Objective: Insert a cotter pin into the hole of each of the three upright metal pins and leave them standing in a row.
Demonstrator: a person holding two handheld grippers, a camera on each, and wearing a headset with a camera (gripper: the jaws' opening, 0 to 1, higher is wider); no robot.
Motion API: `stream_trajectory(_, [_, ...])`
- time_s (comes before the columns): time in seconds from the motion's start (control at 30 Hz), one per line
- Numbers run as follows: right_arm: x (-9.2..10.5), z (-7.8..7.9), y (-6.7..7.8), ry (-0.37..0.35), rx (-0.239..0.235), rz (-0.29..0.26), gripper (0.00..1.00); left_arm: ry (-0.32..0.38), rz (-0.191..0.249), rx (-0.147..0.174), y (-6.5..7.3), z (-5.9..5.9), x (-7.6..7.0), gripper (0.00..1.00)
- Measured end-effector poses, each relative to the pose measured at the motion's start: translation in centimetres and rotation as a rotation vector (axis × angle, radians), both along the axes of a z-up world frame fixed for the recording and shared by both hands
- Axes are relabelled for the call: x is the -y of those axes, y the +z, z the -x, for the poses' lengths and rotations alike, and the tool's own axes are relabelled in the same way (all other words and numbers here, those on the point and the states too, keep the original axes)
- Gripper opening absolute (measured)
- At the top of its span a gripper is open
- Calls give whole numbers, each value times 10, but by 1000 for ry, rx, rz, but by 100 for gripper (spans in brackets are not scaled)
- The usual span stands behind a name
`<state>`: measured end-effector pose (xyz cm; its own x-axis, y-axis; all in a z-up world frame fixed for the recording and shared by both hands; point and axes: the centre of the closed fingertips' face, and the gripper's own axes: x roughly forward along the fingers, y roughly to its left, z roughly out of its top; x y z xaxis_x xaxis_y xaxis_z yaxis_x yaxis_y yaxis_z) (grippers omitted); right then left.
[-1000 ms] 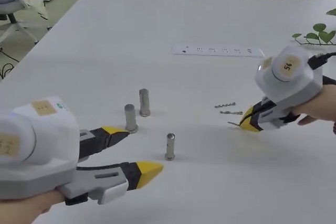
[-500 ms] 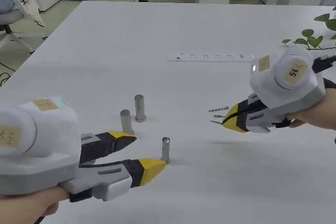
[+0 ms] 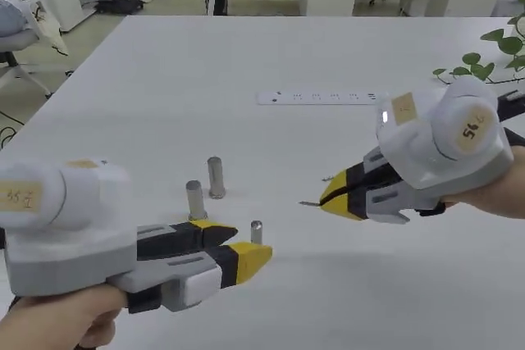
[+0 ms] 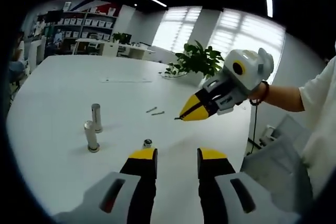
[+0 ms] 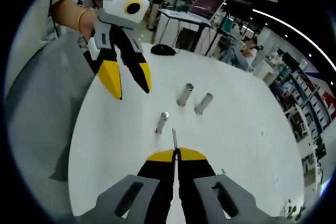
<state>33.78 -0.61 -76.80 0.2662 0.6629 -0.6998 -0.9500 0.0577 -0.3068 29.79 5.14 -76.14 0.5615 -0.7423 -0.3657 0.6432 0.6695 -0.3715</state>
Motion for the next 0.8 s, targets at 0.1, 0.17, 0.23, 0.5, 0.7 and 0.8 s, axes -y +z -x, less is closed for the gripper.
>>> stream_trajectory(0.1, [-5, 4, 3, 31, 5, -22, 2, -1, 14, -12, 1, 1, 3, 25])
stream_trajectory(0.17, [-8, 10, 5, 43, 6, -22, 2, 0, 29, -25, 2, 1, 6, 25])
stream_trajectory(0.23, [-11, 15, 6, 59, 0, -30, 2, 1, 34, -29, 2, 1, 7, 24])
stream_trajectory(0.5, [-20, 33, 7, 92, -24, -58, 2, -2, 60, -52, 3, 2, 14, 19])
stream_trajectory(0.7, [-26, 40, 9, 110, -19, -63, 2, -2, 90, -64, 5, 3, 17, 16])
stream_trajectory(0.8, [-29, 45, 10, 120, -20, -69, 2, -1, 106, -69, 6, 3, 18, 13])
